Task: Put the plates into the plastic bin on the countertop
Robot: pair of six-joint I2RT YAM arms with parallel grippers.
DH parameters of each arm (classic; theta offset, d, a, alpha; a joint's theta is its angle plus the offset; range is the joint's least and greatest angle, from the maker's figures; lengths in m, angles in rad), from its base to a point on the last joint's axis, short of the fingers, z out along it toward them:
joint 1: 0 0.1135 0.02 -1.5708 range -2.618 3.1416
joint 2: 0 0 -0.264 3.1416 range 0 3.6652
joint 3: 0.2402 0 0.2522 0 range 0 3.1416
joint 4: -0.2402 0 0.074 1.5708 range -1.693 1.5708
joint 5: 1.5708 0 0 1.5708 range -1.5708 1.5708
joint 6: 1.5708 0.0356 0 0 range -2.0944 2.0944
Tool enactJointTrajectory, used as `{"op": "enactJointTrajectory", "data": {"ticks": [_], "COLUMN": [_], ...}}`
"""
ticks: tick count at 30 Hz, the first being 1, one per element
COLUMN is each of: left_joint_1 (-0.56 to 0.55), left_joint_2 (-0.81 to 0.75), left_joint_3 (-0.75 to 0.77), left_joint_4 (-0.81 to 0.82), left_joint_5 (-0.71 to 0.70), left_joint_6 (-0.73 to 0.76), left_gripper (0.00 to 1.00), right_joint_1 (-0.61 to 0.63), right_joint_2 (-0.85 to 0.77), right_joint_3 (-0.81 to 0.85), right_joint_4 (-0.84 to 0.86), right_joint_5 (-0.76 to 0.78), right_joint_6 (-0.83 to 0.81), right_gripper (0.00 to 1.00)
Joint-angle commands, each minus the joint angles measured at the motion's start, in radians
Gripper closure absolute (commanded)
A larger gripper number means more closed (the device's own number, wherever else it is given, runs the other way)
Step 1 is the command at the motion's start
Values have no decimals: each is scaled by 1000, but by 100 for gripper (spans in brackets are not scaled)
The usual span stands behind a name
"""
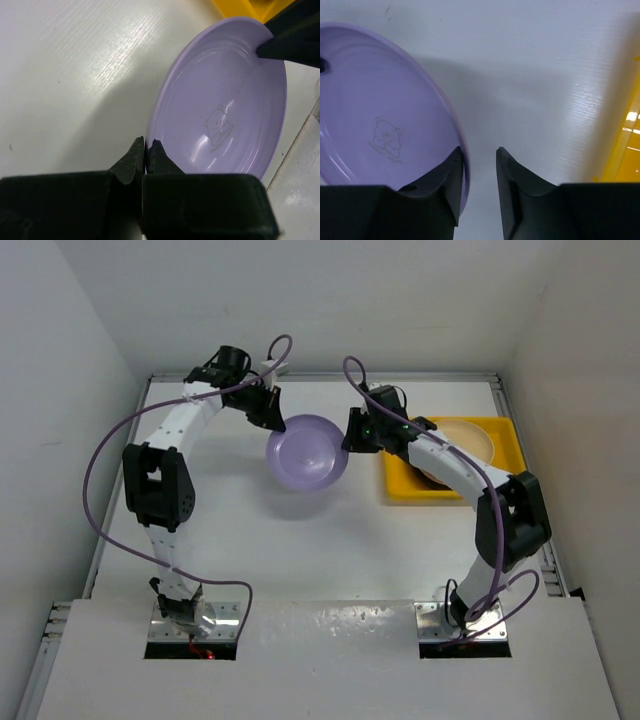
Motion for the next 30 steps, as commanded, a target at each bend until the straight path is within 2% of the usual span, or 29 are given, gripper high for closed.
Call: {"op": "enactJointTrajectory", "data": {"ticks": [1, 6, 8, 9, 10, 11, 12, 14, 17, 19, 20, 21, 23, 27, 30], "left_joint_1": [-24, -25, -25, -25, -25, -25, -25, -25, -14, 15, 15, 29, 41, 51, 51], "left_joint_2": [-74, -74, -74, -74, -65, -65, -65, -65, -65, -65, -65, -65, -65, -65, -65], "left_joint_3": [29, 20, 20, 20, 20, 32, 33, 45, 80, 80, 80, 80, 71, 51, 51], "left_joint_4": [-10, -10, -10, -10, -10, -10, -10, -10, -10, -10, -10, -10, -10, -10, -10], "left_joint_5": [68, 68, 68, 56, 37, -13, -47, -115, -233, -260, -270, -270, -270, -270, -270], "left_joint_6": [12, 12, 12, 12, 12, 3, 3, 3, 3, 3, -6, -6, -6, -6, -6], "left_gripper": [100, 100, 100, 100, 100, 63, 38, 0, 0, 0, 0, 0, 0, 0, 0], "right_joint_1": [-1, -15, -8, -11, -13, -27, -63, -79, -270, -344, -452, -478, -631, -766, -803], "right_joint_2": [22, 29, 30, 26, 20, -20, -34, -92, -234, -308, -350, -381, -410, -386, -337], "right_joint_3": [17, -11, -11, -9, -11, -29, -38, -69, -142, -182, -216, -224, -244, -247, -233], "right_joint_4": [70, 124, 114, 95, 88, 76, 67, 55, 13, -10, -39, -51, -97, -136, -157], "right_joint_5": [-53, -133, -129, -115, -86, -57, -40, -18, 9, 32, 57, 60, 65, 69, 65], "right_joint_6": [55, 94, 89, 89, 94, 95, 98, 104, 115, 112, 105, 106, 95, 63, 46], "right_gripper": [70, 71, 93, 100, 100, 100, 100, 100, 100, 100, 100, 100, 100, 100, 99]}}
